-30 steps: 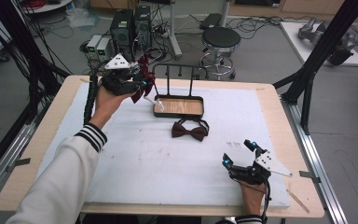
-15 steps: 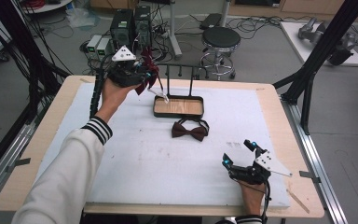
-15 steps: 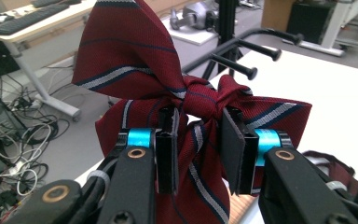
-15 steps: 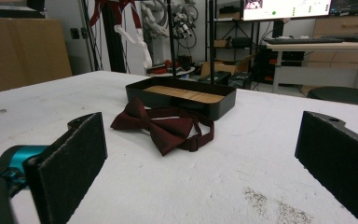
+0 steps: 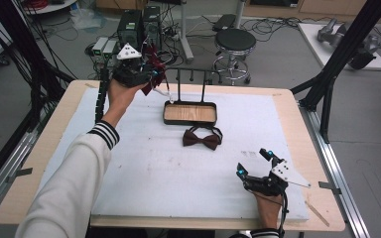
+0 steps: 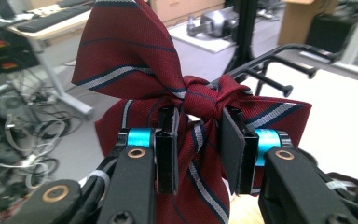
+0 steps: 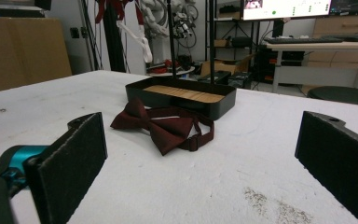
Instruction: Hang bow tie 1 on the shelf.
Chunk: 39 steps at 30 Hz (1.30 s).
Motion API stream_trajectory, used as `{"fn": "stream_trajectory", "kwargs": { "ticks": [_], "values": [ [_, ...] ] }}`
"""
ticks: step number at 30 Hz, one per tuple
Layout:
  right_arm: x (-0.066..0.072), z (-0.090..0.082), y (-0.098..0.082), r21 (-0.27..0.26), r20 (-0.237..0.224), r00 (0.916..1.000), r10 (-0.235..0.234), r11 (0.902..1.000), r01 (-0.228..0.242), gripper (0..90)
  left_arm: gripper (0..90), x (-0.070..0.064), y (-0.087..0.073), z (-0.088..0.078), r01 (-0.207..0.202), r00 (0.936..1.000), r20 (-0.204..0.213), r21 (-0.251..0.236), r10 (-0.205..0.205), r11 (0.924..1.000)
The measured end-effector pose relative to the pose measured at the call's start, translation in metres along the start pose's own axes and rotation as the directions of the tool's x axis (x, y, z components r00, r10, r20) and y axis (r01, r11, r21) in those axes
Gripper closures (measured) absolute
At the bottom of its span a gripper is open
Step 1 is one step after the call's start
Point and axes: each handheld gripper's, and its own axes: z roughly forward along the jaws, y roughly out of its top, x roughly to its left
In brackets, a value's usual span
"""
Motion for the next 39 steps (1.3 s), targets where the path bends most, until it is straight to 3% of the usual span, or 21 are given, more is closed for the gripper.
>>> {"fn": "stream_trajectory", "kwargs": {
  "ticks": [5, 8, 14, 25, 31, 39],
  "values": [
    [0.0, 0.0, 0.0, -0.001, 0.002, 1.0, 0.002, 1.0, -0.002, 1.2, 68.9, 0.002, -0.007, 0.004, 0.008, 0.9994, -0.033, 0.023, -0.007, 0.9997],
    [0.0, 0.0, 0.0, -0.001, 0.0, 1.0, 0.001, 1.0, -0.001, 1.2, 68.9, 0.005, -0.014, 0.006, 0.034, 0.9992, -0.024, 0.03, -0.033, 0.999],
    [-0.001, 0.0, 0.0, -0.001, 0.0, 1.0, 0.004, 1.0, -0.004, 1.2, 68.9, 0.008, -0.029, 0.006, 0.032, 0.9985, -0.047, 0.069, -0.029, 0.9971],
    [-0.001, 0.0, 0.0, 0.0, 0.002, 1.0, 0.003, 1.0, -0.003, 1.2, 68.8, 0.01, -0.052, 0.007, 0.031, 0.9987, -0.044, 0.133, -0.026, 0.9907],
    [0.0, 0.0, 0.0, 0.0, 0.002, 1.0, 0.002, 1.0, -0.002, 1.2, 68.8, 0.01, -0.071, 0.01, 0.05, 0.9983, -0.039, 0.162, -0.044, 0.9855],
    [0.0, 0.0, 0.0, 0.0, 0.003, 1.0, 0.0, 1.0, 0.0, 1.2, 68.7, 0.009, -0.08, 0.011, 0.061, 0.9979, -0.032, 0.165, -0.057, 0.9843]
  ]
}}
